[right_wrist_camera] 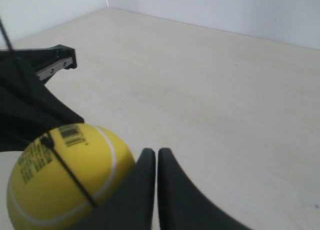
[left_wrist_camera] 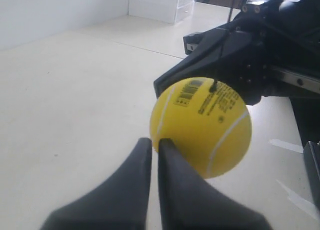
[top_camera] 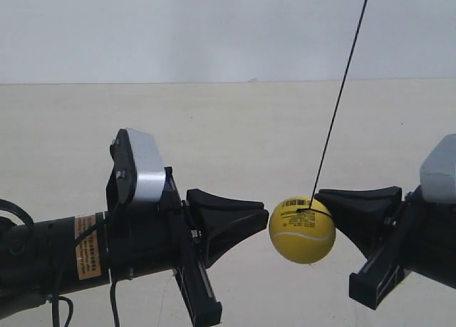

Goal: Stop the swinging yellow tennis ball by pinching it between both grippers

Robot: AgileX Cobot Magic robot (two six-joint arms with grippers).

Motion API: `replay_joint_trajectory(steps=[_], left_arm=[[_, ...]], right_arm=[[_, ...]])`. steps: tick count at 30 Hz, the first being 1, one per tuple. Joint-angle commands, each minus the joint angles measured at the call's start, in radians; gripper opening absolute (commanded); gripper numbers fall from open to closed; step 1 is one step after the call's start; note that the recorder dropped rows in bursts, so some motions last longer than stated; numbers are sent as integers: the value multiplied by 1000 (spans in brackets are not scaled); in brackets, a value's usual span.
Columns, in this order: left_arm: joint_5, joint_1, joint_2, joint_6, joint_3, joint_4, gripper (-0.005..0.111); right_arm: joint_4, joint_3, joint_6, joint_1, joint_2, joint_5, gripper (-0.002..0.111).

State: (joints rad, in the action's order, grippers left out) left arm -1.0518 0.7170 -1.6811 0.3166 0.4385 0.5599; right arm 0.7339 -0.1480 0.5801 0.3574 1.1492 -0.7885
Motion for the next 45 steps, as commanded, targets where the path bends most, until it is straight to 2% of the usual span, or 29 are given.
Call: replay_joint_trajectory(steps=[1,6,13,19,26,31,37,43,45], left_arm=[[16,4,-4,5,4,5,5],[16,4,-4,5,4,5,5],[56,4,-4,-5,4,-55,5],[55,4,-4,-10,4,-51,5],[49,4,-4,3,4,55,5],[0,4,-4,45,4,156,5],[-23,4,-4,92,4,200,5],[-74,7,-4,117,4,208,5],[-72,27,-4,124,9,190,5]], right_arm=[[-40,-5,-24,1,1,40,0],[-181,-5,-80,1,1,134,0],[-137,-4,-31,1,1,112,0],[-5,-4,88,1,1,57,0],[50,-4,120,1,1,44,0],[18,-4,97,1,1,73,0],[-33,-4,66,1,1,123,0],[-26,-4,88,1,1,79,0],[-17,-4,98,1,1,59,0]])
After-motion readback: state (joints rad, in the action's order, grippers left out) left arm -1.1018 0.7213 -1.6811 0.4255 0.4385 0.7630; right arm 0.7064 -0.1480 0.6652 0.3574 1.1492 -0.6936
